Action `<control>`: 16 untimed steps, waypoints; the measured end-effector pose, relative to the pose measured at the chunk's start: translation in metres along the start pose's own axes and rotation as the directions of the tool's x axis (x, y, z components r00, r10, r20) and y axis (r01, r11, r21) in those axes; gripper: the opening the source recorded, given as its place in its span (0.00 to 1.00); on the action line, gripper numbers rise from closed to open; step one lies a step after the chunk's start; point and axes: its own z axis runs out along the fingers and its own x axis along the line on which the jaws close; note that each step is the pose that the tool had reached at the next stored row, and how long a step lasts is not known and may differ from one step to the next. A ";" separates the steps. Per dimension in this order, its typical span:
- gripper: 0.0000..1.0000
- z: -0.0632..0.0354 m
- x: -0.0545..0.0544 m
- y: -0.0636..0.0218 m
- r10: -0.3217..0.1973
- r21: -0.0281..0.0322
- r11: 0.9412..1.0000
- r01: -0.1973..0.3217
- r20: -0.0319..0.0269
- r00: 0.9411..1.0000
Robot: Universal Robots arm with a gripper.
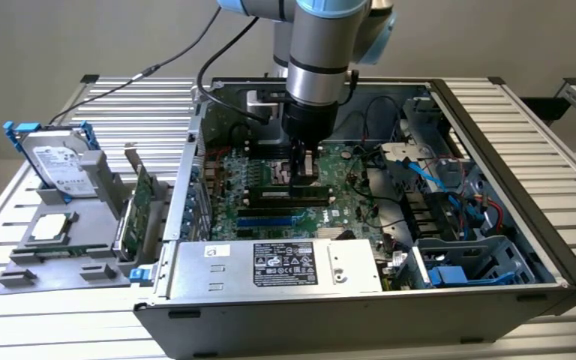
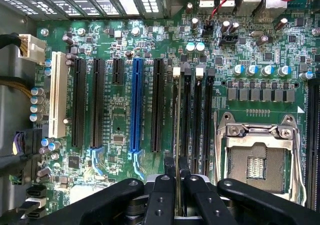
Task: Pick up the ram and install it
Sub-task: 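Insert the ram into the slot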
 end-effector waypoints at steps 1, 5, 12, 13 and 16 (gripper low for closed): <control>0.14 -0.0004 0.000 0.0000 0.000 0.000 1.000 0.000 -0.001 1.000; 0.14 -0.0031 0.000 0.0003 0.000 0.000 1.000 0.000 -0.001 1.000; 0.14 -0.0052 0.001 0.0005 0.000 0.002 1.000 0.000 -0.001 1.000; 0.14 -0.0046 0.001 0.0004 0.000 0.003 1.000 0.000 -0.001 1.000; 0.14 -0.0030 0.001 0.0004 0.000 0.003 1.000 0.000 -0.002 1.000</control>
